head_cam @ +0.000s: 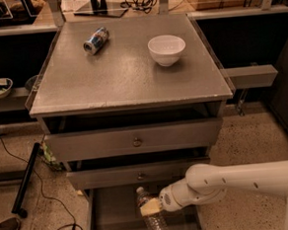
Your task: Place water bottle into bottom drawer
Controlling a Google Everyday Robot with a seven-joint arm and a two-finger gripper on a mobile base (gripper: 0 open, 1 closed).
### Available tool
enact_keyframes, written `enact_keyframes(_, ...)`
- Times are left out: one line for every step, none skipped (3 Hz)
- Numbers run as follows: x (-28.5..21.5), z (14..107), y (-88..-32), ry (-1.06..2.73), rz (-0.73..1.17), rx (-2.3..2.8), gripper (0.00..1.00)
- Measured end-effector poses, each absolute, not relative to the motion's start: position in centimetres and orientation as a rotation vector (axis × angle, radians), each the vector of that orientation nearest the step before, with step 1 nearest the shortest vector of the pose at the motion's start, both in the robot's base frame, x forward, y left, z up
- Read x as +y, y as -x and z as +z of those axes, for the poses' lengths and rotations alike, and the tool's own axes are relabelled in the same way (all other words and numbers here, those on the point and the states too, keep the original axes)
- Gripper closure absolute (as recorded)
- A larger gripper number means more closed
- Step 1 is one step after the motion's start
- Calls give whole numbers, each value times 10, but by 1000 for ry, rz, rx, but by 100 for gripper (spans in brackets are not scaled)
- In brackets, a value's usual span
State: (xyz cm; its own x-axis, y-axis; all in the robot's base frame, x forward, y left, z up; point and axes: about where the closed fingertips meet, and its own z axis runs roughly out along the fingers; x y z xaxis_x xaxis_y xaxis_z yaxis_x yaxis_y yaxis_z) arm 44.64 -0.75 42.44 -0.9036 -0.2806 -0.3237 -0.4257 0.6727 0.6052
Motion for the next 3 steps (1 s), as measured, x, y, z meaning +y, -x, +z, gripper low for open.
enact_keyframes(-10,412,-444,560,1049,2698,100)
enact_keyframes(-18,381,-437,498,1050,2738,100)
enact_keyframes(-27,343,-424,403,1054,2795,100)
